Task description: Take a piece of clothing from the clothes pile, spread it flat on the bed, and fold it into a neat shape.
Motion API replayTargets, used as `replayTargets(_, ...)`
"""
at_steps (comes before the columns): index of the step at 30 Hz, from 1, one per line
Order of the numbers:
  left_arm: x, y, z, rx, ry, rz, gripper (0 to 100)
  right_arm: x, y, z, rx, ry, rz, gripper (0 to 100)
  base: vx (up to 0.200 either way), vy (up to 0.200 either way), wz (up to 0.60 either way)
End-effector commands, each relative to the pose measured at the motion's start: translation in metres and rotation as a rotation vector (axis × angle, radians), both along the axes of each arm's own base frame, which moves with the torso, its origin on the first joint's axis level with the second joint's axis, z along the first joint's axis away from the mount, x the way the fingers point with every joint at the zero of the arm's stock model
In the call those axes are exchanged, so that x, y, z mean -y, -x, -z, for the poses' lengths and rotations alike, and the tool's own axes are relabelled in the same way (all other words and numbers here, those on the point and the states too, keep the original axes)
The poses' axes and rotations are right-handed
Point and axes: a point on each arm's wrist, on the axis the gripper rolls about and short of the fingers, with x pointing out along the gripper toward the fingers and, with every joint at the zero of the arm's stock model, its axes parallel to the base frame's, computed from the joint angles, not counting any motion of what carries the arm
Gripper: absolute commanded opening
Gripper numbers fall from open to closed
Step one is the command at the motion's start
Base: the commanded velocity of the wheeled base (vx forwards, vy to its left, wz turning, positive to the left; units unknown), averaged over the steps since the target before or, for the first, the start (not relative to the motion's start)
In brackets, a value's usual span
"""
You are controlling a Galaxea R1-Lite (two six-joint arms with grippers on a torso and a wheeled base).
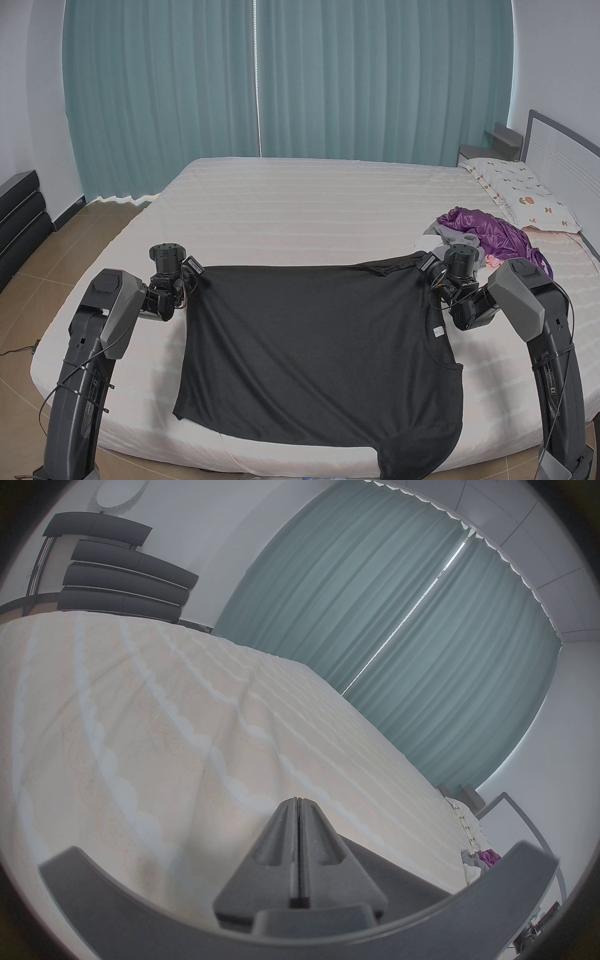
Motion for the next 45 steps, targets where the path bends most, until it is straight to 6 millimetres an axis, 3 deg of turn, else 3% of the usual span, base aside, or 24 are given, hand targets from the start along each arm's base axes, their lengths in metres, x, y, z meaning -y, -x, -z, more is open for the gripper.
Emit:
replayTargets(1, 0.0, 0.001, 0.007, -0.016, -0.001, 0.0, 0, -0.001, -0.002, 0.021, -0.023, 0.016, -0.001, 0, 0.0, 0.0, 0.0)
replayTargets(10, 0.004, 0.002, 0.012, -0.034, -0.002, 0.018, 0, -0.001, -0.001, 0.037, -0.061, 0.035, 0.01, 0, 0.0, 0.0, 0.0)
replayTargets(11, 0.005, 0.002, 0.013, -0.044, -0.002, 0.021, 100, -0.002, 0.0, 0.04, -0.068, 0.035, 0.008, 0, 0.0, 0.0, 0.0)
replayTargets(12, 0.006, 0.002, 0.014, -0.053, -0.002, 0.022, 100, -0.002, 0.0, 0.042, -0.071, 0.035, 0.008, 0, 0.0, 0.0, 0.0)
replayTargets(13, 0.006, 0.003, 0.015, -0.064, -0.002, 0.024, 100, -0.002, 0.001, 0.045, -0.077, 0.036, 0.007, 100, 0.0, 0.0, 0.0)
replayTargets(19, 0.006, 0.003, 0.014, -0.067, -0.002, 0.024, 100, -0.004, 0.005, 0.039, -0.079, 0.031, 0.003, 100, 0.0, 0.0, 0.0)
replayTargets(25, 0.005, 0.005, 0.009, -0.066, 0.007, 0.016, 100, 0.012, 0.023, -0.007, -0.05, -0.022, 0.026, 100, 0.0, 0.0, 0.0)
replayTargets(28, 0.003, 0.007, -0.002, -0.05, 0.029, 0.0, 100, 0.02, 0.038, -0.019, -0.053, -0.037, 0.021, 100, 0.0, 0.0, 0.0)
replayTargets(32, -0.003, 0.021, -0.028, -0.028, 0.137, -0.033, 100, 0.037, 0.08, -0.036, -0.096, -0.107, -0.019, 100, 0.0, 0.0, 0.0)
replayTargets(36, -0.009, 0.03, -0.045, 0.005, 0.179, -0.044, 100, 0.038, 0.118, -0.046, -0.129, -0.167, -0.041, 100, 0.0, 0.0, 0.0)
replayTargets(37, -0.009, 0.03, -0.045, 0.005, 0.179, -0.044, 100, 0.038, 0.118, -0.046, -0.129, -0.167, -0.041, 100, 0.0, 0.0, 0.0)
replayTargets(39, -0.01, 0.042, -0.057, 0.016, 0.181, -0.043, 100, 0.034, 0.153, -0.046, -0.17, -0.205, -0.062, 100, 0.0, 0.0, 0.0)
replayTargets(40, -0.01, 0.043, -0.057, 0.014, 0.181, -0.043, 100, 0.033, 0.155, -0.046, -0.174, -0.207, -0.066, 100, 0.0, 0.0, 0.0)
replayTargets(41, -0.007, 0.052, -0.06, 0.003, 0.181, -0.038, 100, 0.029, 0.177, -0.041, -0.214, -0.231, -0.093, 100, 0.0, 0.0, 0.0)
replayTargets(43, -0.006, 0.059, -0.061, -0.008, 0.18, -0.036, 100, 0.026, 0.189, -0.04, -0.224, -0.246, -0.112, 100, 0.0, 0.0, 0.0)
replayTargets(45, 0.004, 0.078, -0.061, -0.048, 0.18, -0.017, 100, 0.023, 0.22, -0.037, -0.24, -0.295, -0.136, 100, 0.0, 0.0, 0.0)
